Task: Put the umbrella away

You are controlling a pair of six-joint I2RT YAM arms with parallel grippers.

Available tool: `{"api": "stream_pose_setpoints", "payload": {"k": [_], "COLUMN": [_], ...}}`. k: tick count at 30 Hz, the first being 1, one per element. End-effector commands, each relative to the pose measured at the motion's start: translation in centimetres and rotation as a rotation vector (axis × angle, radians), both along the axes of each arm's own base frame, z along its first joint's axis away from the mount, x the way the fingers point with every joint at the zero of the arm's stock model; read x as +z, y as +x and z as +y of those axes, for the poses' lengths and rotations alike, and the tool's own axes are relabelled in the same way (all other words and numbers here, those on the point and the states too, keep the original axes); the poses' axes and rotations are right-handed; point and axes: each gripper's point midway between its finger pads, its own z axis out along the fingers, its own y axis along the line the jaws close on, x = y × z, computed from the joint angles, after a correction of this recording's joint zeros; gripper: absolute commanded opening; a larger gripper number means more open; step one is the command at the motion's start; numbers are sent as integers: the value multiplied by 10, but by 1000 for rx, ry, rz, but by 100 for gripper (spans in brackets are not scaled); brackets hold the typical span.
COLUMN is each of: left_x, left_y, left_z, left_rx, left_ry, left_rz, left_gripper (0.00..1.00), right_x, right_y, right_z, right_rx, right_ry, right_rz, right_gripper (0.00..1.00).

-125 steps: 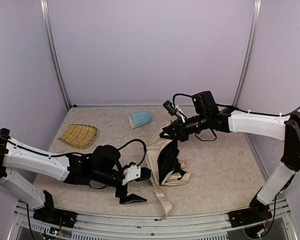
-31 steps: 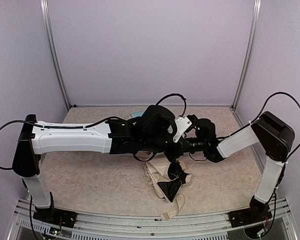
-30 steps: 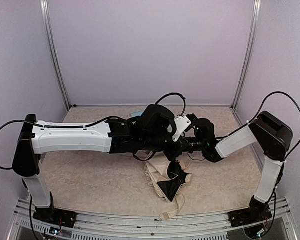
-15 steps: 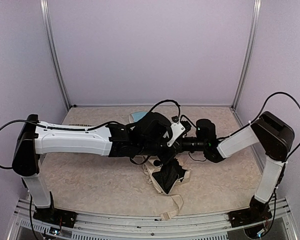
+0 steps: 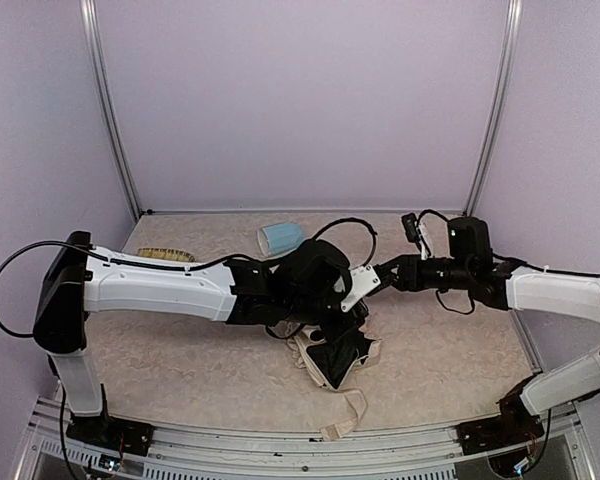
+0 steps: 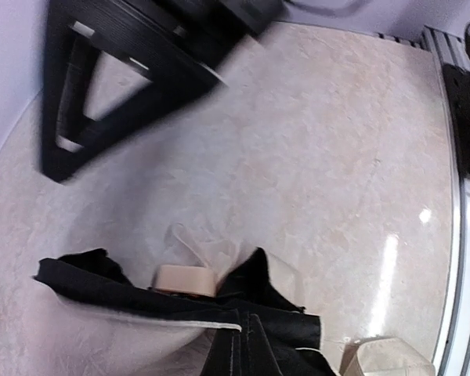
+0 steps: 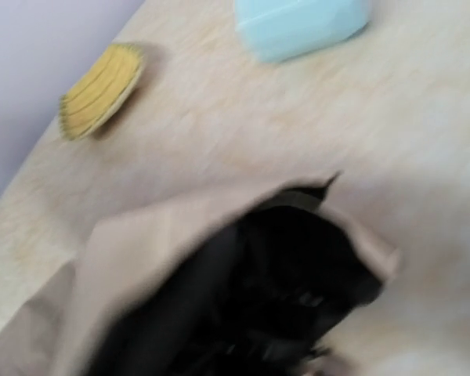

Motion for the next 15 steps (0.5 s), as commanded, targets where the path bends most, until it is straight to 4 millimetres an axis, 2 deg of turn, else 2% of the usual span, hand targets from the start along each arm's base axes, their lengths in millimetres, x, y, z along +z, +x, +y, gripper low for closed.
{"api": "stream_pose_setpoints", "payload": {"k": [1, 5, 8, 11, 13, 15], "left_x": [-42, -53, -60, -63, -63, -63], "left_y": [-55, -107, -114, -116, -117, -117], "left_z": [-15, -16, -7, -1, 1, 5], "left_rx": [-260, -474, -513, -521, -508, -503], "left_ry": [70, 106, 143, 168, 171, 180], "left_rz": [46, 62, 56, 62, 69, 70], "left_gripper": [0, 0, 0, 0, 0, 0], "right_x": [38, 57, 65, 43, 23, -2], "right_y": [6, 13, 18, 21, 10, -12], "right_z": [-6, 13, 39, 70, 89, 102], "right_rx": [68, 193, 310, 430, 529, 621], "right_ry": [-137, -187, -198, -275, -328, -402], "right_rz": [-172, -243, -301, -302, -271, -243], "right_gripper": [44, 48, 57, 74, 96, 100]}}
